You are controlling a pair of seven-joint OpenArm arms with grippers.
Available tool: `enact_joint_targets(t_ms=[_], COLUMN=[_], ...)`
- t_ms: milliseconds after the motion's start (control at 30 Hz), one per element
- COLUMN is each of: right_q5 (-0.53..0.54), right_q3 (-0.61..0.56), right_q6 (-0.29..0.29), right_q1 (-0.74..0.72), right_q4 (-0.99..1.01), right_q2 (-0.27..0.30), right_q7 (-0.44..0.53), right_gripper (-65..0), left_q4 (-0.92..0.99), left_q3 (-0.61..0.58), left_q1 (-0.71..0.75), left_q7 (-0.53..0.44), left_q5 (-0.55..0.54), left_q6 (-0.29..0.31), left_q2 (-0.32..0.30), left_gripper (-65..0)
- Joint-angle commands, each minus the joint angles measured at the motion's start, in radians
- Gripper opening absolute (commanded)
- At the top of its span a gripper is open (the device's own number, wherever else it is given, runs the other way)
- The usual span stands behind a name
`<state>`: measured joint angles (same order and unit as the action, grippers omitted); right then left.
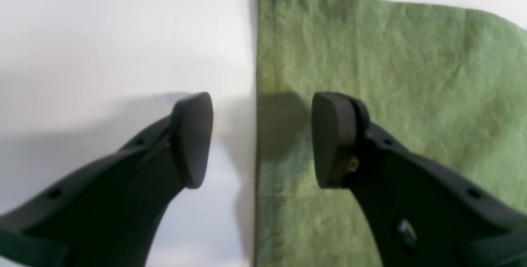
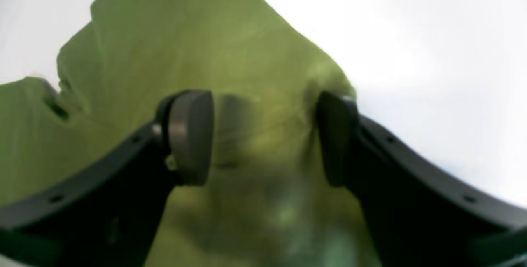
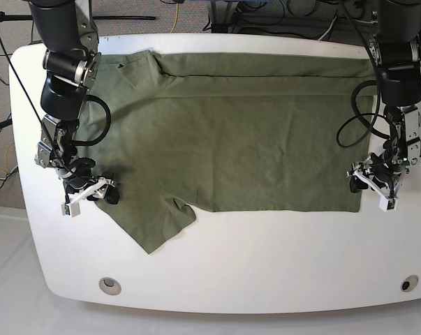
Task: Fold the T-shirt properly
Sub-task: 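Lower both grippers onto the hem corners and grasp them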
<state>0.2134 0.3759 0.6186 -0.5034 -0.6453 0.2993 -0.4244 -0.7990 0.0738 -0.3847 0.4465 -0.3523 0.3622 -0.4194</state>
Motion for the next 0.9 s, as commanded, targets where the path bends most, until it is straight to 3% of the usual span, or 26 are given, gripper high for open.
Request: enact_joint_targets(t_ms=[0,367,500,733,867], right_q5=[-0.006,-0.007,-0.006,-0.007,-0.009], right_q3=[0.0,-0.006,-0.004,-0.007,-0.008], right_q6=[0.002,0.003,0.01,0.013,0.023], right_q1=[-0.022,-0.018,-0.017,-0.019,-0.018], right_q4=[-0.007,-0.013,-0.014,-0.018,-0.018], right_q2=[0.011,0.01,0.008,0.007,0.006], right_q7=[-0.021,-0.03,-0.027,-0.028,-0.028], right_gripper=[-26.7,-28.7,-38.0,-62.8,-65.0], left_q4=[-0.004,0.003,0.008,0.006,-0.001], left_q3=[0.001,-0.001,-0.004,-0.009,-0.007], left_q1=[-0.021,-0.019,-0.024,-0.028,-0.028], left_q7=[-0.012,-0.015,-0.016,-0.022,-0.027], left_q5=[-0.003,-0.002,-0.005,-0.009,-0.011], left_q6=[0.0,0.005,0.007,0.006,0.006], left_q2=[-0.013,-0.01,-0.011,-0.012,-0.012], left_gripper=[-28.9,-29.0,-28.8,-29.1,-29.2])
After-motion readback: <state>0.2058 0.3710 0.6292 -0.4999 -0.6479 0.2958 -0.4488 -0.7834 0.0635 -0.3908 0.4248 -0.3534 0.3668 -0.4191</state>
